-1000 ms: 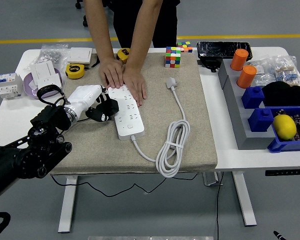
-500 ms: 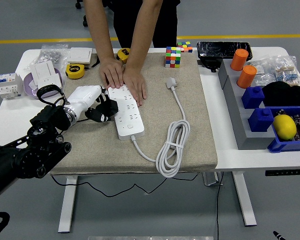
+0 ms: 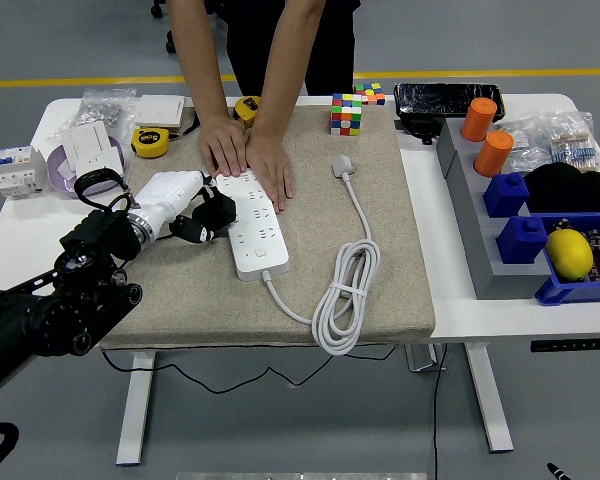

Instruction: Pick up the plug,place it near the board,insert it into the board,press the button

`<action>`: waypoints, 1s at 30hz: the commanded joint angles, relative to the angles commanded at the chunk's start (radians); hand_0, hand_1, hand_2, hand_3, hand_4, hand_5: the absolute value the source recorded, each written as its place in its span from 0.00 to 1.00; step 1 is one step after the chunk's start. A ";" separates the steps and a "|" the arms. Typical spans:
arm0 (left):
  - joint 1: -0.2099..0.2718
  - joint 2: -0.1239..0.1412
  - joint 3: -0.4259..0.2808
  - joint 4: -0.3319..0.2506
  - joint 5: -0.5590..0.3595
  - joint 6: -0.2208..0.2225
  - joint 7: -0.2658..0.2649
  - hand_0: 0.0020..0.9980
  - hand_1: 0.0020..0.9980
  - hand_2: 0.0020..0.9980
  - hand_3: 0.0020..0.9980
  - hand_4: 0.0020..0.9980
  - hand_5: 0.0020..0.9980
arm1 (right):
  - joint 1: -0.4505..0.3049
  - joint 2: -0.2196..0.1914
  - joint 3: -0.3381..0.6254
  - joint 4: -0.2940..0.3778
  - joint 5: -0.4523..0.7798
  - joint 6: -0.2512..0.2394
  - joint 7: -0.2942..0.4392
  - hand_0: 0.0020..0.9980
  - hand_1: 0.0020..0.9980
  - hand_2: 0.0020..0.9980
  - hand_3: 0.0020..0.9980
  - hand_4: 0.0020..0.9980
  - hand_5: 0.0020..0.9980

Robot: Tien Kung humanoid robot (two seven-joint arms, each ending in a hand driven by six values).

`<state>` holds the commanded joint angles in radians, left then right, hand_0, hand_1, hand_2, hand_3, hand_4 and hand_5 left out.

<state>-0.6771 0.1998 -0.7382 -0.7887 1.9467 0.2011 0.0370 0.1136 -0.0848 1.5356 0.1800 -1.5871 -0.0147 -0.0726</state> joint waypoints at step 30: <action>-0.004 0.006 0.008 -0.006 -0.008 -0.041 0.008 0.67 0.72 0.69 0.64 0.95 0.17 | 0.001 0.001 0.009 0.000 0.005 -0.004 0.000 0.87 0.83 0.80 0.83 1.00 0.94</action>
<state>-0.6810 0.2060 -0.7307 -0.7949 1.9385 0.1604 0.0448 0.1151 -0.0841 1.5447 0.1800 -1.5822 -0.0184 -0.0729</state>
